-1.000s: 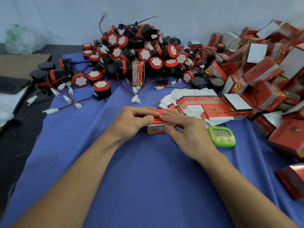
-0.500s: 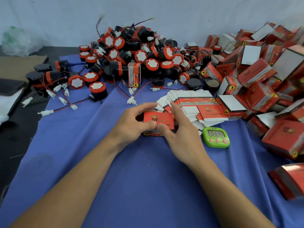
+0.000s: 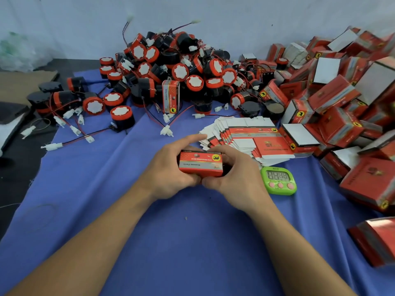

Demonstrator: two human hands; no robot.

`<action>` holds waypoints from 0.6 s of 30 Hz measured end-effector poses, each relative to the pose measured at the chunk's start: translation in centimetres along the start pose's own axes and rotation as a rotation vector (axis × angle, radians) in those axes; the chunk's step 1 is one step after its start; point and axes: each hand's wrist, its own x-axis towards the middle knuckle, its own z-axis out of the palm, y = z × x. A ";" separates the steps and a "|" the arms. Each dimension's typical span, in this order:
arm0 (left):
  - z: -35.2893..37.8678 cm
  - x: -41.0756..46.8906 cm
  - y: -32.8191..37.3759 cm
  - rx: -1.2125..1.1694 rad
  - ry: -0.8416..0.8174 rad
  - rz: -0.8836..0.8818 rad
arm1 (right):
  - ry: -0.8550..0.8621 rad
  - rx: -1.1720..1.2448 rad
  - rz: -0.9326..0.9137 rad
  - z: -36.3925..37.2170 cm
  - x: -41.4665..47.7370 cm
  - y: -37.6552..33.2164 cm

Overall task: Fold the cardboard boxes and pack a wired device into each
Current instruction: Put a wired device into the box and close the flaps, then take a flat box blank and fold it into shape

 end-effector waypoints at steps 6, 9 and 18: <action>0.4 1.0 -0.1 -0.283 0.183 -0.131 | 0.067 0.422 0.301 -2.5 1.1 -0.6; 0.3 1.4 -0.2 -0.405 0.250 -0.184 | 0.194 1.136 0.315 -6.2 2.8 -1.6; 0.3 1.9 -1.0 -0.280 0.275 -0.249 | 0.185 -0.195 0.149 -8.4 7.0 -2.1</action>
